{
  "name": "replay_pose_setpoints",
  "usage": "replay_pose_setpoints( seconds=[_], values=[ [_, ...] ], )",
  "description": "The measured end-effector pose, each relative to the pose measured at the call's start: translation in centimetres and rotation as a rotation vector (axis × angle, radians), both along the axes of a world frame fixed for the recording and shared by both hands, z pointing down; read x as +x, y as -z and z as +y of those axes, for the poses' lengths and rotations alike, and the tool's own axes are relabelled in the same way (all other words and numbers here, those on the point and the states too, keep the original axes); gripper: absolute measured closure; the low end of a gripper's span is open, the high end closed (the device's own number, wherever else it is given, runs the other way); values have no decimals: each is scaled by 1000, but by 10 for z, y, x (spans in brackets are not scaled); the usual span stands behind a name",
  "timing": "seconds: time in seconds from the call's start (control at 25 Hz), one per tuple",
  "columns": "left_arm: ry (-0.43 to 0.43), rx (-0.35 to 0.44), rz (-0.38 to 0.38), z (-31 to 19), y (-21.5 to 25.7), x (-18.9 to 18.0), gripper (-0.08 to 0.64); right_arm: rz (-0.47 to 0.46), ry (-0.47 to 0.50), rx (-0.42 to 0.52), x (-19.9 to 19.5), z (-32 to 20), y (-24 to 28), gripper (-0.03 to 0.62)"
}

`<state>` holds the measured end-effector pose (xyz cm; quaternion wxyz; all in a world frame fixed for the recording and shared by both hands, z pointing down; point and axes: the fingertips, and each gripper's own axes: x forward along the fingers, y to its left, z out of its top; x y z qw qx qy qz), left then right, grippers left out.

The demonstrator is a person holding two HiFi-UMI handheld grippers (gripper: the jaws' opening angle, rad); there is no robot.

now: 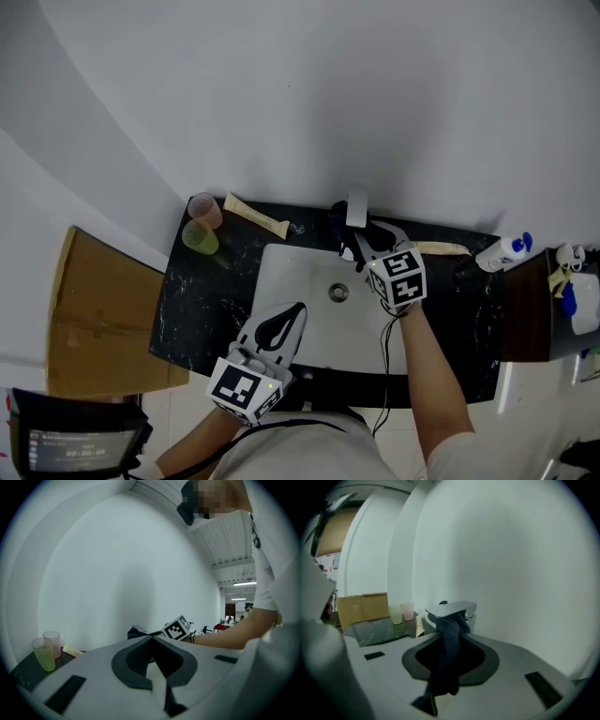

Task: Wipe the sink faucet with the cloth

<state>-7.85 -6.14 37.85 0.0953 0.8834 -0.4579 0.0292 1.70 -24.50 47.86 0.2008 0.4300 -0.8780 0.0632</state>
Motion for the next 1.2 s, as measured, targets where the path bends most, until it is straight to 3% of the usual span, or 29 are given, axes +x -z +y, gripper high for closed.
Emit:
replay_pose_setpoints(
  seconds=[0.16,0.32,0.4,0.52,0.68,0.92,1.2],
  values=[
    [6,-19,24,-4,0,0,561,-10,-26,5,-1,2,1,506],
    [-9,-14,27,-4,2,7,563,-68,95,-27,-11,48,7,506],
    [-19,-8,27,-3,2,9,563,-147,135,12,-13,73,27,506],
    [-26,-7,25,-2,1,9,561,-217,109,111,-5,79,73,506],
    [-26,-9,23,-1,-1,8,563,-128,86,163,-3,46,103,506],
    [-26,10,3,-2,-2,10,561,99,120,138,-15,4,77,506],
    [-60,27,12,-10,5,25,563,64,63,73,0,-56,64,506]
  ],
)
